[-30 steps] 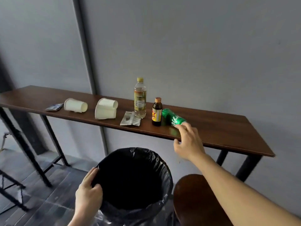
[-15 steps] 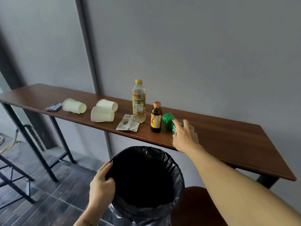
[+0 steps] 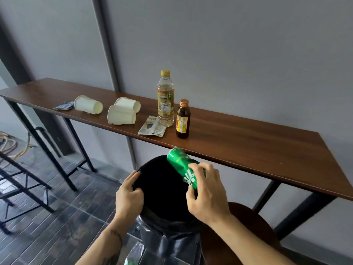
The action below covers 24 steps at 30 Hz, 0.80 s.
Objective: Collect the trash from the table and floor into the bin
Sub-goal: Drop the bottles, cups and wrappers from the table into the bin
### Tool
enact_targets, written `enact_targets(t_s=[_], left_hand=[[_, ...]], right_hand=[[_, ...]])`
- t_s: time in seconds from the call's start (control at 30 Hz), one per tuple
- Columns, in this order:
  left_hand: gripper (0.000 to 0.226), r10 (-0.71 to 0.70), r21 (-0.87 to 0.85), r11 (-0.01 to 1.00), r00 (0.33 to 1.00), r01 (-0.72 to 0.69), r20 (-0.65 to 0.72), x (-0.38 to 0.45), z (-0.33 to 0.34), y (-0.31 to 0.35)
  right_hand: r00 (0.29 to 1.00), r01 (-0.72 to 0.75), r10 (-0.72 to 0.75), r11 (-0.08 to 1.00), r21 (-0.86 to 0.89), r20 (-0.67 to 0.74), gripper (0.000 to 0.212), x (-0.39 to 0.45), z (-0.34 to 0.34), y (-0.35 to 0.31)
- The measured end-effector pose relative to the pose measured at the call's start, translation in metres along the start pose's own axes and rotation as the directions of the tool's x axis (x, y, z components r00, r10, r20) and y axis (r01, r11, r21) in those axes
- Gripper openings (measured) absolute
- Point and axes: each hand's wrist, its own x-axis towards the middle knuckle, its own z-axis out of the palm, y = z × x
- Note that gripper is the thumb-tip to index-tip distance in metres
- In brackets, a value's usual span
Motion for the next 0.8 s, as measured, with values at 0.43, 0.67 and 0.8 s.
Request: enact_targets(t_s=[0.43,0.67,0.8], left_hand=[[0.069,0.032,-0.042,0.999,0.994,-0.028,0.107,0.019,-0.026,0.0],[0.069,0.055,-0.044,0.998,0.991,-0.05,0.121,0.029,-0.036,-0.008],[0.066,0.035,-0.054,0.998,0.994,-0.029,0.108,0.035,-0.04,-0.008]], right_hand=[[0.957,-0.055,0.059,0.998,-0.021,0.284,0.052,0.008,0.034,-0.027],[1.0,-0.011,0.014,0.995,-0.1,0.026,0.064,0.057,0.01,-0.033],[0.991,-0.104,0.093,0.989,-0.108,-0.099,0.078,0.114,-0.006,-0.035]])
